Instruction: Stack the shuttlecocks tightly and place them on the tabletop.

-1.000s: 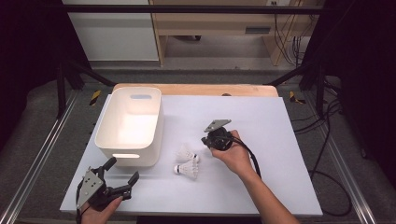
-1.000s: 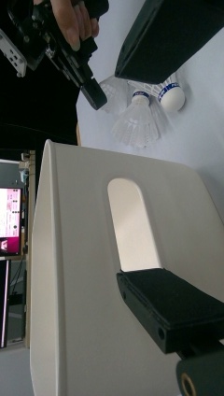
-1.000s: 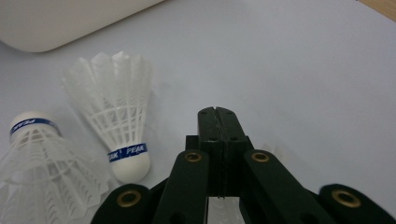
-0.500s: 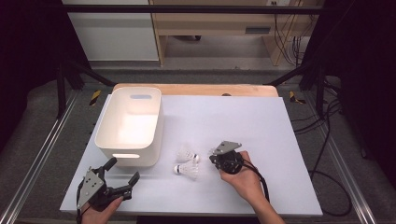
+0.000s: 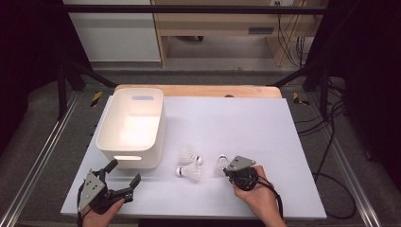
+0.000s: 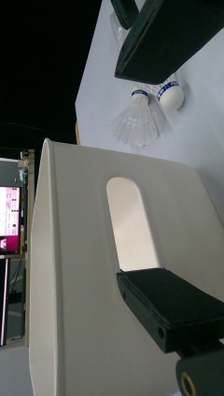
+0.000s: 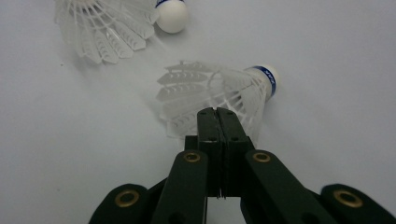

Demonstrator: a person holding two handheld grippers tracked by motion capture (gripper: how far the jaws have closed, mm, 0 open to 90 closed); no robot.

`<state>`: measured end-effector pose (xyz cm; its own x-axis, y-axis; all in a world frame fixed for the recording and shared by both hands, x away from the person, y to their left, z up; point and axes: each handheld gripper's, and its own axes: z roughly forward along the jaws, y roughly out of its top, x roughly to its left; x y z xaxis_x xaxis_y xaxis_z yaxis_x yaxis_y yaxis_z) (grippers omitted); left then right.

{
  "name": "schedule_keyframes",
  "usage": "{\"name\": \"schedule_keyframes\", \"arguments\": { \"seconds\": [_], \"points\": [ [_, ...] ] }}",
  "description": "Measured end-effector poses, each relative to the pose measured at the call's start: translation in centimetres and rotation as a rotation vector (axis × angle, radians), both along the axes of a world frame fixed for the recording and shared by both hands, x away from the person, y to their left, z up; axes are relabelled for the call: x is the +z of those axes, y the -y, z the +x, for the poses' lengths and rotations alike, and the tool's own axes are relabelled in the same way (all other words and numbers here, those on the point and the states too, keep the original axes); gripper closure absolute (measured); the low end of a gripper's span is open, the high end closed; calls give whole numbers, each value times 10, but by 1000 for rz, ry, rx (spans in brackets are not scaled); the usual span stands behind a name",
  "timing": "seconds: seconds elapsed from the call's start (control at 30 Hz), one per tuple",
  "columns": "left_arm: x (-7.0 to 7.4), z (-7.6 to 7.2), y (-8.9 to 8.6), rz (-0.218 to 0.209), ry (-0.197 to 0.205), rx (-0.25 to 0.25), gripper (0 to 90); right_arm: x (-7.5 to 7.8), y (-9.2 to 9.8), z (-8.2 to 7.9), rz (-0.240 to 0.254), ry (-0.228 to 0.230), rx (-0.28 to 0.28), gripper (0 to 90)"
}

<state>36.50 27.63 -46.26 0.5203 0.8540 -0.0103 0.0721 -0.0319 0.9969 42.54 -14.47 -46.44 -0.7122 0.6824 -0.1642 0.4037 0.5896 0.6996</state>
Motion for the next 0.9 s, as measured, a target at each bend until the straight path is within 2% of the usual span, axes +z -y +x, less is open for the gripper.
{"name": "schedule_keyframes", "arguments": {
  "seconds": [0.33, 0.6, 0.9],
  "points": [
    [0, 0, -1, -4, 0, 3, 39, 0, 22, 7, -8, 7, -56, 899],
    [0, 0, 0, -1, -1, 2, 39, -5, 45, 19, 13, 11, -111, 900],
    [0, 0, -1, -2, -1, 3, 39, -7, 56, 29, 32, 8, -128, 900]
  ]
}}
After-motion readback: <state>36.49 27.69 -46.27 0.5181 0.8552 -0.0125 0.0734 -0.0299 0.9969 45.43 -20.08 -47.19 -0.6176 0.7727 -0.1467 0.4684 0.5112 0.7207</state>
